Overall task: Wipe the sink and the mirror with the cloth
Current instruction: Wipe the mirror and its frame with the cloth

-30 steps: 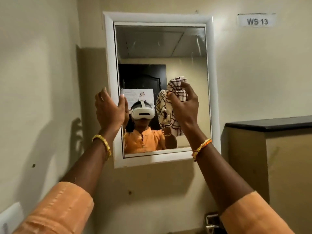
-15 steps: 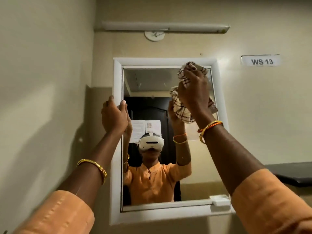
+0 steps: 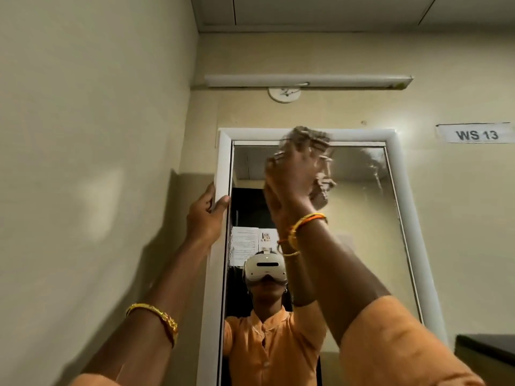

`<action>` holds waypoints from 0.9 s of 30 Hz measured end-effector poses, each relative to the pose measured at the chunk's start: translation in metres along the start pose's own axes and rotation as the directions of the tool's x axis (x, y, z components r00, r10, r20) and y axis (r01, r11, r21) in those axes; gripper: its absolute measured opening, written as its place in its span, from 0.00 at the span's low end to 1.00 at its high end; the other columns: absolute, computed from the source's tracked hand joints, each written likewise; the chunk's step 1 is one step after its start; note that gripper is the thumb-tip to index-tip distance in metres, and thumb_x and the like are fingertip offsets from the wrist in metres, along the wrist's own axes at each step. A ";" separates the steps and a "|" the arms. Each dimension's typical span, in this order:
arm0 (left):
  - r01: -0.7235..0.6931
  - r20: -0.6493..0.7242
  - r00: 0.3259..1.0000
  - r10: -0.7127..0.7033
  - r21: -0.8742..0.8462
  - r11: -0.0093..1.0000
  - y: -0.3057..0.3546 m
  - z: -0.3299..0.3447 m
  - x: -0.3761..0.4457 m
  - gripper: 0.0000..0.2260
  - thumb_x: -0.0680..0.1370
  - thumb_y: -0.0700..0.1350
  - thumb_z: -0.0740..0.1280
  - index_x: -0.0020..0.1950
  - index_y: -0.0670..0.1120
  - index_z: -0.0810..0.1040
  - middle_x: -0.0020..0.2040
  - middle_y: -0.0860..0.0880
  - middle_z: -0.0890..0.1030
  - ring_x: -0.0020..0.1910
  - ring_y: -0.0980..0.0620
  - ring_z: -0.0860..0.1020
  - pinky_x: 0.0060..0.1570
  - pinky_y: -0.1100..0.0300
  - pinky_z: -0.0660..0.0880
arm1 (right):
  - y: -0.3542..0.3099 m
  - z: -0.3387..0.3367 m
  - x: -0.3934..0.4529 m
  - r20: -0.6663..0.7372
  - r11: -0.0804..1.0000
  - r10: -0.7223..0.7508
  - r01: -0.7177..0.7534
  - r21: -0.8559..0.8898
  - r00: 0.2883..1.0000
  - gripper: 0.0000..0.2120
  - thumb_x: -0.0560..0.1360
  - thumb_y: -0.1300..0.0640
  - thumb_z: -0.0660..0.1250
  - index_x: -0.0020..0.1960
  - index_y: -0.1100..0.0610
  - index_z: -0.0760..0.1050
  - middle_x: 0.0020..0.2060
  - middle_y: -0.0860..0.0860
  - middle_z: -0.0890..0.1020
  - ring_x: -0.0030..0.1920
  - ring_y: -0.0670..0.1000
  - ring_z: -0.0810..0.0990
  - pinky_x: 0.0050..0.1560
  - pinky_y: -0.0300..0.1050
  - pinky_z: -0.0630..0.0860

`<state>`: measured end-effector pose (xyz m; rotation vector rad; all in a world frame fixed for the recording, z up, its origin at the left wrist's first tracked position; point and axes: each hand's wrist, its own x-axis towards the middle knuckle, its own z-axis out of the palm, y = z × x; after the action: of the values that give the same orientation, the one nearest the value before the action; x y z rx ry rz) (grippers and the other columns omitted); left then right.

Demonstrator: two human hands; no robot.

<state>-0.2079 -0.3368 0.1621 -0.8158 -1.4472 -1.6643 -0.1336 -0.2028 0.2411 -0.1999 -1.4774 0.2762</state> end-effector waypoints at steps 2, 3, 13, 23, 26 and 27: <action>-0.008 -0.002 1.000 0.008 -0.012 1.000 0.001 -0.001 0.001 0.25 0.77 0.45 0.66 0.72 0.46 0.64 0.71 0.48 0.69 0.68 0.52 0.68 0.62 0.63 0.64 | -0.035 0.014 -0.020 0.096 0.980 -0.199 0.195 0.042 0.975 0.28 0.69 0.48 0.63 0.68 0.55 0.69 0.68 0.57 0.70 0.68 0.62 0.64 0.69 0.62 0.59; -0.007 0.000 1.000 0.007 -0.027 1.000 0.001 -0.001 0.003 0.24 0.76 0.45 0.66 0.72 0.46 0.66 0.69 0.47 0.71 0.67 0.52 0.69 0.62 0.61 0.65 | -0.047 0.020 -0.029 0.138 0.951 -0.310 0.308 0.042 0.940 0.28 0.70 0.50 0.65 0.69 0.55 0.68 0.67 0.57 0.71 0.67 0.61 0.65 0.68 0.61 0.61; 0.083 0.045 0.996 -0.079 -0.113 0.990 -0.001 -0.007 0.004 0.24 0.75 0.42 0.68 0.71 0.47 0.68 0.67 0.46 0.74 0.61 0.56 0.73 0.59 0.63 0.67 | 0.065 -0.020 -0.001 -0.102 0.991 -0.137 0.136 -0.016 0.985 0.24 0.66 0.45 0.62 0.60 0.51 0.73 0.63 0.52 0.76 0.63 0.59 0.71 0.61 0.56 0.67; 0.089 0.102 0.992 -0.079 -0.094 0.992 0.006 -0.009 0.001 0.25 0.77 0.42 0.65 0.73 0.48 0.63 0.73 0.47 0.68 0.71 0.49 0.66 0.68 0.57 0.64 | 0.009 0.006 -0.004 -0.054 0.998 -0.055 0.054 -0.027 0.997 0.27 0.68 0.42 0.63 0.61 0.57 0.72 0.65 0.58 0.72 0.67 0.60 0.67 0.67 0.57 0.58; 0.099 0.088 0.992 -0.091 -0.096 0.990 0.008 -0.009 0.002 0.24 0.77 0.40 0.65 0.72 0.47 0.65 0.71 0.46 0.70 0.68 0.49 0.70 0.68 0.53 0.67 | -0.031 0.022 -0.023 0.052 0.967 -0.256 0.256 -0.008 0.965 0.28 0.69 0.43 0.62 0.63 0.58 0.70 0.66 0.59 0.70 0.67 0.61 0.66 0.67 0.57 0.60; 0.101 0.073 0.993 -0.094 -0.104 0.989 0.007 -0.009 0.003 0.24 0.76 0.40 0.66 0.72 0.47 0.66 0.69 0.45 0.72 0.66 0.49 0.71 0.66 0.53 0.69 | -0.043 0.026 -0.029 0.093 0.946 -0.325 0.325 0.024 0.941 0.27 0.69 0.44 0.63 0.64 0.57 0.70 0.66 0.58 0.71 0.67 0.61 0.66 0.68 0.56 0.60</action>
<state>-0.2031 -0.3466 0.1671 -0.8809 -1.4746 -1.8168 -0.1588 -0.2531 0.2288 0.0669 -1.5772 0.0237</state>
